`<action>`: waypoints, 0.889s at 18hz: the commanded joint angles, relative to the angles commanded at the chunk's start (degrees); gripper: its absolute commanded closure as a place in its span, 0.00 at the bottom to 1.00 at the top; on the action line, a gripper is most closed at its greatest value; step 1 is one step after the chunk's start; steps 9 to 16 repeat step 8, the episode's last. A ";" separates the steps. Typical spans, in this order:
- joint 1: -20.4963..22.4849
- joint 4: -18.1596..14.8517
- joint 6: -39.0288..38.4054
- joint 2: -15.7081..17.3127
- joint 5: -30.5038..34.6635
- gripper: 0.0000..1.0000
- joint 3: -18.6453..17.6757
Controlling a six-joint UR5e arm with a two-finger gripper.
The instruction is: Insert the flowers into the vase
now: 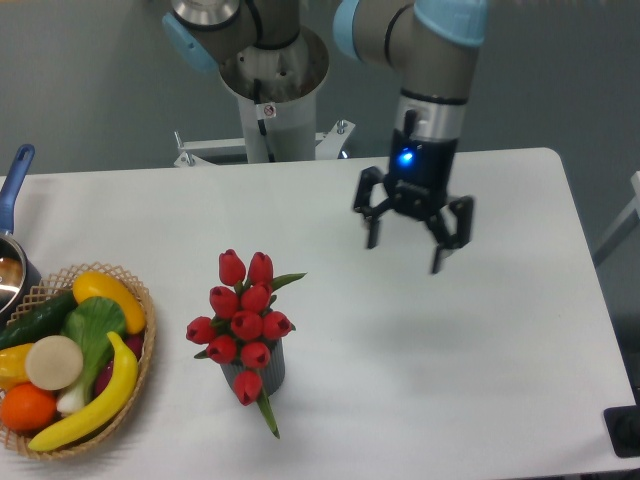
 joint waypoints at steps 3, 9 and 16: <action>1.75 -11.34 10.19 2.55 2.75 0.00 3.08; 8.70 -19.18 22.35 5.72 1.88 0.00 3.17; 8.70 -19.18 22.35 5.72 1.88 0.00 3.17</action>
